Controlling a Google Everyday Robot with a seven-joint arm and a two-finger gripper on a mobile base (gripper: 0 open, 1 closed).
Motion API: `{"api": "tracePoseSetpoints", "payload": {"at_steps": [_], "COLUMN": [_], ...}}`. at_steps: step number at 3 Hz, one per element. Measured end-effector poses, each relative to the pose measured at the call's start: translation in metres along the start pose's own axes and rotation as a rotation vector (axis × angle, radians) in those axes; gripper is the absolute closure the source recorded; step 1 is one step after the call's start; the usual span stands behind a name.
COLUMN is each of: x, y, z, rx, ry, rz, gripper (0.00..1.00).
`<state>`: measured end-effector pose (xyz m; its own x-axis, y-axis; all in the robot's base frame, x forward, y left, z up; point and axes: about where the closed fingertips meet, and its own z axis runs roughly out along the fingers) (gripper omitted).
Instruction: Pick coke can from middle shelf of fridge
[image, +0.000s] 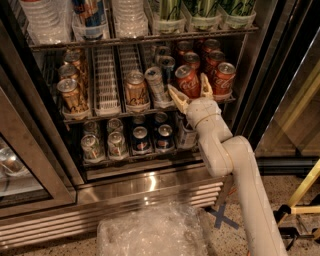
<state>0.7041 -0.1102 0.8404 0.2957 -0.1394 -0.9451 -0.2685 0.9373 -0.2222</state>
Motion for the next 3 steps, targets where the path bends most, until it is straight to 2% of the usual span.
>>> {"api": "tracePoseSetpoints", "payload": {"at_steps": [1, 3], "x": [0.0012, 0.0011], "y": [-0.0001, 0.0], "z": [-0.0004, -0.0003], "rx": [-0.006, -0.006], "ry": [0.001, 0.001], "rz": [0.002, 0.002], "gripper": [0.2, 0.63]}}
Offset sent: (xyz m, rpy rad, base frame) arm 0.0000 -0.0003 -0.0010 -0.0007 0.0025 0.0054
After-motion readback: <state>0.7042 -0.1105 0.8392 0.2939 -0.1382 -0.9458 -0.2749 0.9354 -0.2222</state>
